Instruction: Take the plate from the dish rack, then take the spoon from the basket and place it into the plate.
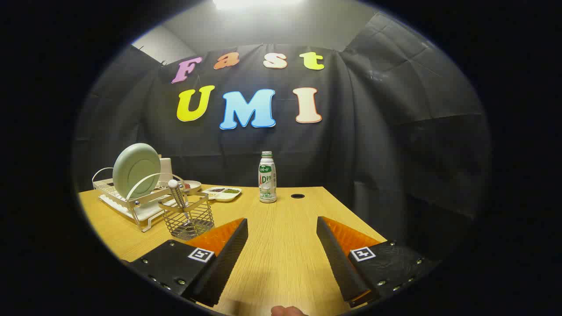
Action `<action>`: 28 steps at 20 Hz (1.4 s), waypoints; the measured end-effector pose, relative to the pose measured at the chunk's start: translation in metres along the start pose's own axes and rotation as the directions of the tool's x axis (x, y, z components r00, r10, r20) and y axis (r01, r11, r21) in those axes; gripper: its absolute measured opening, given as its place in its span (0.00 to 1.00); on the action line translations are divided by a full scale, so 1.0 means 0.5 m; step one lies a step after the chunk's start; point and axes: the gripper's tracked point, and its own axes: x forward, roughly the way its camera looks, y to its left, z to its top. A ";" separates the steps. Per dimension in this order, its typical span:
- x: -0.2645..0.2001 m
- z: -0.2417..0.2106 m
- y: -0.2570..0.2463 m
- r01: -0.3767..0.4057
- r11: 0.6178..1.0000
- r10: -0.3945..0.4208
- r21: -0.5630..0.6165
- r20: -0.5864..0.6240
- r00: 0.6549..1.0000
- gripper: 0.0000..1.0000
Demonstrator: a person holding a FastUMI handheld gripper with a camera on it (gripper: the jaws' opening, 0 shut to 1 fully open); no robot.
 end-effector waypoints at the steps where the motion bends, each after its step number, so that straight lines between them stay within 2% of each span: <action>1: 0.004 -0.001 -0.001 0.001 1.000 -0.001 0.002 -0.004 1.000 0.97; 8: 0.132 0.018 -0.002 0.005 1.000 -0.005 0.006 0.022 1.000 0.97; 11: 0.160 0.072 -0.004 0.014 0.999 -0.016 0.047 0.042 0.999 0.97; 15: 0.137 0.179 0.013 -0.010 0.999 0.007 0.036 0.073 0.997 0.97; 20: 0.056 0.335 0.062 -0.034 0.999 0.031 0.019 0.108 0.994 0.97; 28: 0.008 0.477 0.172 0.042 0.999 -0.041 -0.005 0.064 0.997 0.97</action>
